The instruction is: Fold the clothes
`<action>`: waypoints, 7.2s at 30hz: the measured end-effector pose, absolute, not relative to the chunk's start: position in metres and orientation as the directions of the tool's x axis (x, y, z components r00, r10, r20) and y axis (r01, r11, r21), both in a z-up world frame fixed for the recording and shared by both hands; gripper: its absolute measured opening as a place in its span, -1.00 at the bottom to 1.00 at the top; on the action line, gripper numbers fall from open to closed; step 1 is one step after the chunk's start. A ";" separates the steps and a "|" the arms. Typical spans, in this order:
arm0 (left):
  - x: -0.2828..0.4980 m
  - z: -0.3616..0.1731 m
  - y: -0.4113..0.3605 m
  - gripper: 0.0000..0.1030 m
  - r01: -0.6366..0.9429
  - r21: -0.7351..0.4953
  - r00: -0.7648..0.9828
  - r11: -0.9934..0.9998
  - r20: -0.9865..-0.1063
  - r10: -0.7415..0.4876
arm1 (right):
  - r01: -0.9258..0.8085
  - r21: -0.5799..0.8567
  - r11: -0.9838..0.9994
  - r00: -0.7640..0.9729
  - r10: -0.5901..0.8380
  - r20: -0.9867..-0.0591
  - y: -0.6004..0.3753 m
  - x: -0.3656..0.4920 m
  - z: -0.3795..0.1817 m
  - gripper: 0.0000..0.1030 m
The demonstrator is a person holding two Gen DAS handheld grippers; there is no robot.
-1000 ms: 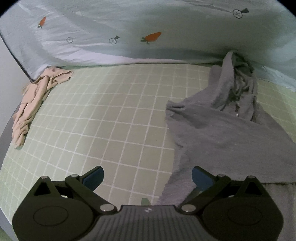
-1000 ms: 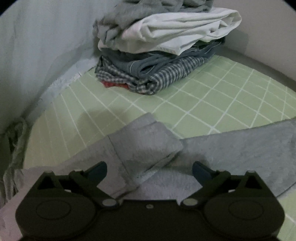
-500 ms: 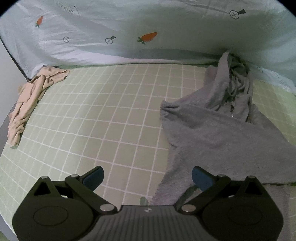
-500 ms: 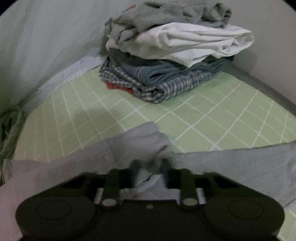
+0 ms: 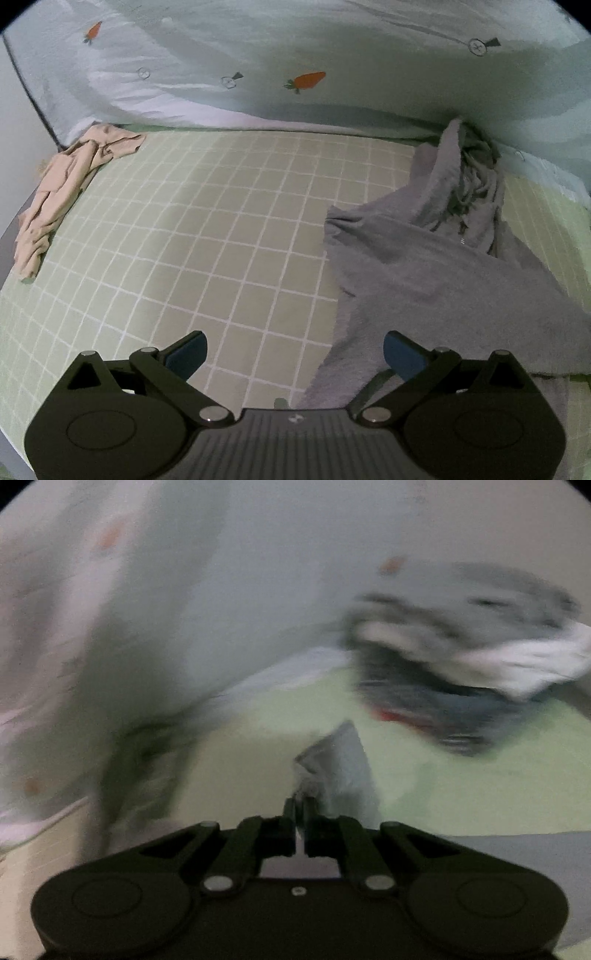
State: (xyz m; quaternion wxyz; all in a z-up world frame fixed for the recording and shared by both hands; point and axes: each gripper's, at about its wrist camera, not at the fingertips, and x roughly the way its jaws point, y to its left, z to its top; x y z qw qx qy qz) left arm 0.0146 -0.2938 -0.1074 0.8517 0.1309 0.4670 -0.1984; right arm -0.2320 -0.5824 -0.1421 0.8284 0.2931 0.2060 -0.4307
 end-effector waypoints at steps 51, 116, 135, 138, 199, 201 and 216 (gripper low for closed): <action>0.011 -0.173 -0.442 -0.91 0.761 -0.129 0.200 0.636 -0.885 -0.419 | 0.870 0.131 0.476 0.363 -0.436 -0.823 -0.562 -0.229 -0.216 1.00; -0.046 -0.067 -0.368 0.82 0.597 0.140 0.528 0.790 -0.810 -0.255 | 0.991 0.018 0.130 0.114 -0.784 -0.610 -0.603 -0.445 -0.243 -0.37; -0.025 -0.069 -0.352 0.82 0.557 0.040 0.499 0.830 -0.814 -0.296 | 0.829 0.110 0.548 0.462 -0.562 -0.686 -0.578 -0.291 -0.199 0.44; -0.021 -0.071 -0.350 0.82 0.548 0.023 0.488 0.836 -0.821 -0.297 | 0.884 0.176 0.433 0.423 -0.578 -0.698 -0.592 -0.321 -0.191 0.61; -0.033 -0.139 -0.475 0.81 0.845 -0.157 0.120 0.512 -0.876 -0.467 | 0.917 0.184 0.353 0.360 -0.539 -0.762 -0.583 -0.309 -0.199 1.00; -0.035 -0.144 -0.486 0.76 0.858 -0.173 0.095 0.483 -0.872 -0.481 | 0.922 0.183 0.342 0.351 -0.536 -0.768 -0.584 -0.310 -0.201 1.00; -0.027 -0.172 -0.511 -0.61 0.817 -0.170 0.116 0.551 -0.888 -0.446 | 0.936 0.164 0.312 0.314 -0.525 -0.791 -0.581 -0.310 -0.204 1.00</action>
